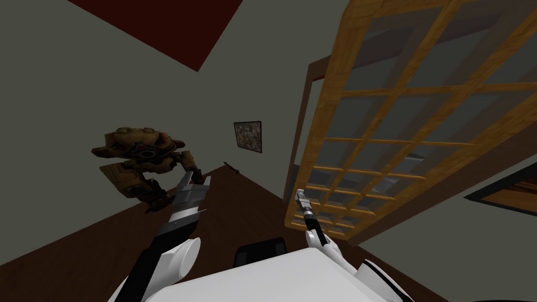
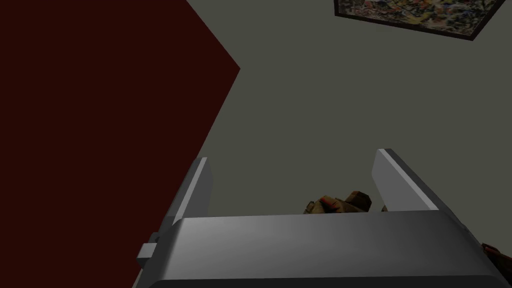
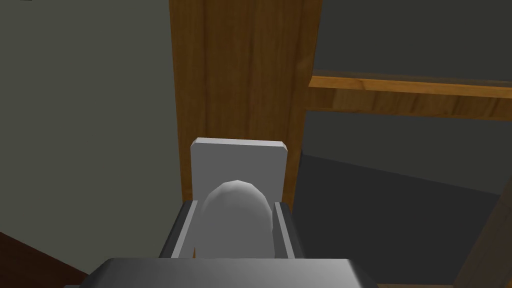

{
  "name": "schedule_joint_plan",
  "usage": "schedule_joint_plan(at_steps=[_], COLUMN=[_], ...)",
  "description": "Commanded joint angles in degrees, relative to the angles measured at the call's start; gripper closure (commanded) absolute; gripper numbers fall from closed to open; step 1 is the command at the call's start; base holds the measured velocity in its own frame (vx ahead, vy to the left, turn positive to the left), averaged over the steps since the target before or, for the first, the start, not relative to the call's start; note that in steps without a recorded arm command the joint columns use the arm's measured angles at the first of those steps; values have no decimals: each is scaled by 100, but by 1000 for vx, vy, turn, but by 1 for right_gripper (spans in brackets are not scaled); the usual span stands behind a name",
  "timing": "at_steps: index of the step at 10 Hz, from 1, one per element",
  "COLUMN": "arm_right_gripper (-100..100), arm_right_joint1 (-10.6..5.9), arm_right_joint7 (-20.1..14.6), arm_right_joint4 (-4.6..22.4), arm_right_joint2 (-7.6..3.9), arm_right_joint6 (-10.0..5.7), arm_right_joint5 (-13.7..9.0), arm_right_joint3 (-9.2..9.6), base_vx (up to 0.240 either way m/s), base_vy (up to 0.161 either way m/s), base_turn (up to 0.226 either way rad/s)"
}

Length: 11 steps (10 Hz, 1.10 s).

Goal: Pull the door open

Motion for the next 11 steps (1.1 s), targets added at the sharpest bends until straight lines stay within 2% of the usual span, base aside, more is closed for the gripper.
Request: schedule_joint_plan(at_steps=[1, 5, 6, 7, 8, 9, 11], arm_right_gripper=[100, 100, 100, 100, 100, 100, 100], arm_right_joint1=[68, 190, 210, 200, 275, 289, 375], arm_right_joint7=[-152, -488, -541, -494, -641, -676, -876], arm_right_joint4=[-48, -133, -147, -138, -137, -139, -155], arm_right_joint2=[-79, -312, -349, -330, -418, -443, -587], arm_right_joint6=[-51, -180, -201, -171, -282, -313, -491], arm_right_joint5=[71, 213, 235, 217, 293, 310, 410], arm_right_joint3=[155, 463, 512, 472, 628, 663, 864], base_vx=[-250, -249, -266, -119, -149, -226, -229], base_vy=[-25, -24, -36, -11, -37, -52, -55], base_turn=[109, 95, 63, 16, 79, 81, 91])
